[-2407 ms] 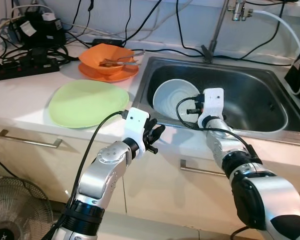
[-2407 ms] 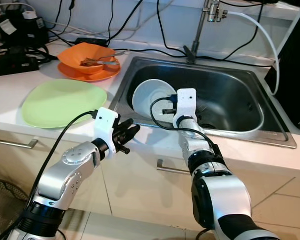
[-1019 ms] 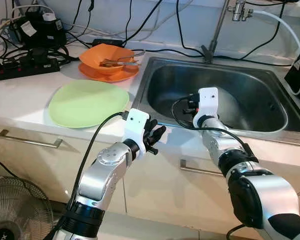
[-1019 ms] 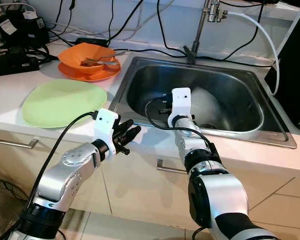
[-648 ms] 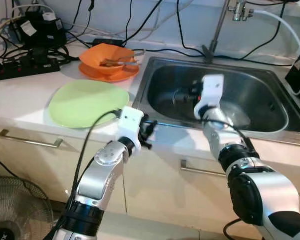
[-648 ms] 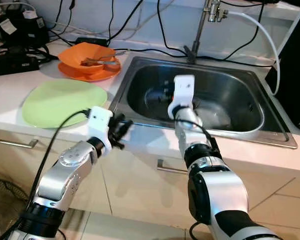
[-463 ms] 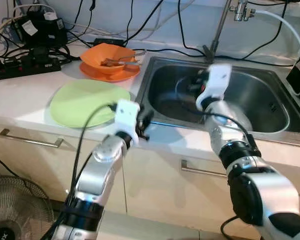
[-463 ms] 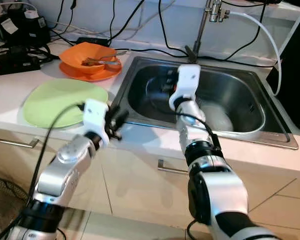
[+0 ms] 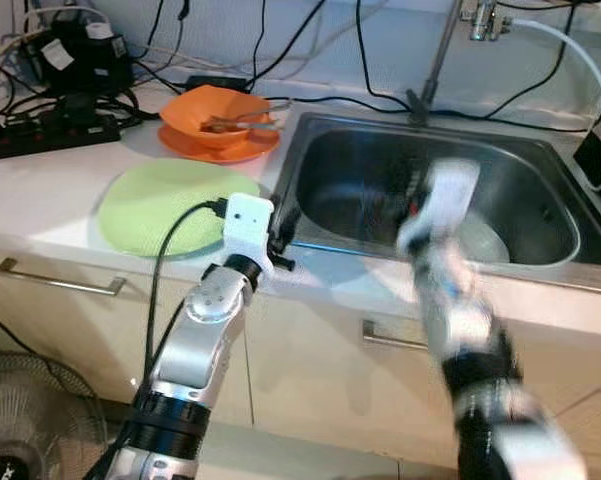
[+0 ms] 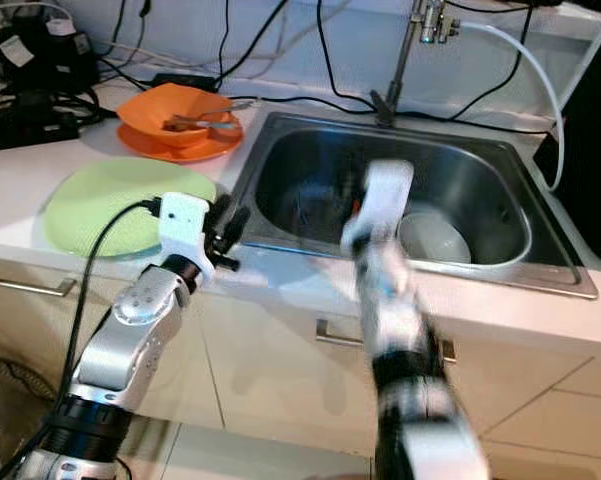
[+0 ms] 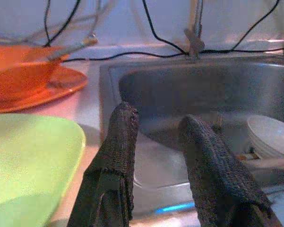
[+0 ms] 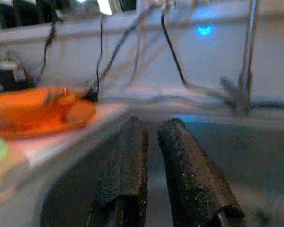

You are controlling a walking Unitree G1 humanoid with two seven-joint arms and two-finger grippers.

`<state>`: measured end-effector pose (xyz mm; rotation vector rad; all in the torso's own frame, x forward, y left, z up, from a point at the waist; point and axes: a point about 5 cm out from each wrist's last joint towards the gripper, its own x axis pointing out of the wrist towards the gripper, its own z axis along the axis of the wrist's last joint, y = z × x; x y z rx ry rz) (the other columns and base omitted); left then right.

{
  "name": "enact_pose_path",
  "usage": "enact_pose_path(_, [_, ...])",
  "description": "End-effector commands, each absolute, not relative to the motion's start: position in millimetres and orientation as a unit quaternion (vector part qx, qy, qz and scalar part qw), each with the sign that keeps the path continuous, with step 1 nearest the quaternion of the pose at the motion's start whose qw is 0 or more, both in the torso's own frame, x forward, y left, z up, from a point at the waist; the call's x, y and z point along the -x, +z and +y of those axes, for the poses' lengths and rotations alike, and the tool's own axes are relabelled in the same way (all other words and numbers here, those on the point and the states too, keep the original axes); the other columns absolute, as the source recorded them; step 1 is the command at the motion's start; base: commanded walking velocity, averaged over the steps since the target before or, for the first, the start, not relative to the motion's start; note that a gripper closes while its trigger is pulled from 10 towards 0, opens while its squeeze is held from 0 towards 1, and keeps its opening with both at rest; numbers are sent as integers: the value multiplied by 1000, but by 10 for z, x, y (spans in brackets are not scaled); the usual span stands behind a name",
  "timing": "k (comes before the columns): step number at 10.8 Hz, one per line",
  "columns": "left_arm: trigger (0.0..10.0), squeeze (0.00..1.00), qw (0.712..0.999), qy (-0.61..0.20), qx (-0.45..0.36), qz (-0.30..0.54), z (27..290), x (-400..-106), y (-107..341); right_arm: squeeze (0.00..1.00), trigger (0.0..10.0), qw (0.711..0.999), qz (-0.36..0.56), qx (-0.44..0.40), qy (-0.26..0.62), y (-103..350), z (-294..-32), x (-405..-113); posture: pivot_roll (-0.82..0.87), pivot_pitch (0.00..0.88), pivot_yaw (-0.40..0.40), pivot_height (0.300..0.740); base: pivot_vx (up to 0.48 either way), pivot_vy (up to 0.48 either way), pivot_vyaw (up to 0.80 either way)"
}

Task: Kitchen organization

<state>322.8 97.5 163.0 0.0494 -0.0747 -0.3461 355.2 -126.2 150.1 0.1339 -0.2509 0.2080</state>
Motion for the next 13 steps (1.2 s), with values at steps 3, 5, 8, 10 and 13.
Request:
enact_pose_path(3, [10000,0,985,-162,-34,-52,1021,-3232,1620,0,10000,981,-136,-83,113,1536,-1211,-3427,180,5,-32,740,0,0,0])
enact_pose_path(5, [10000,0,985,-159,-39,-55,1039,-3244,1595,0,10000,981,-126,-89,116,1546,-1130,-3405,189,0,-26,740,0,0,0])
enact_pose_path(8, [10000,1000,989,-132,-45,-57,1188,-3260,1604,0,10000,982,-112,-94,117,1526,-1097,-3412,206,0,-32,740,0,0,0])
enact_pose_path(10, [10000,1000,986,-136,-68,-62,1196,-3250,1644,0,10000,983,-103,-99,116,1491,-1074,-3400,210,0,-33,740,0,0,0])
enact_pose_path(13, [10000,0,975,-147,-136,-99,1254,-3219,1736,0,10000,983,-95,-102,117,1475,-1045,-3405,225,5,-36,740,0,0,0])
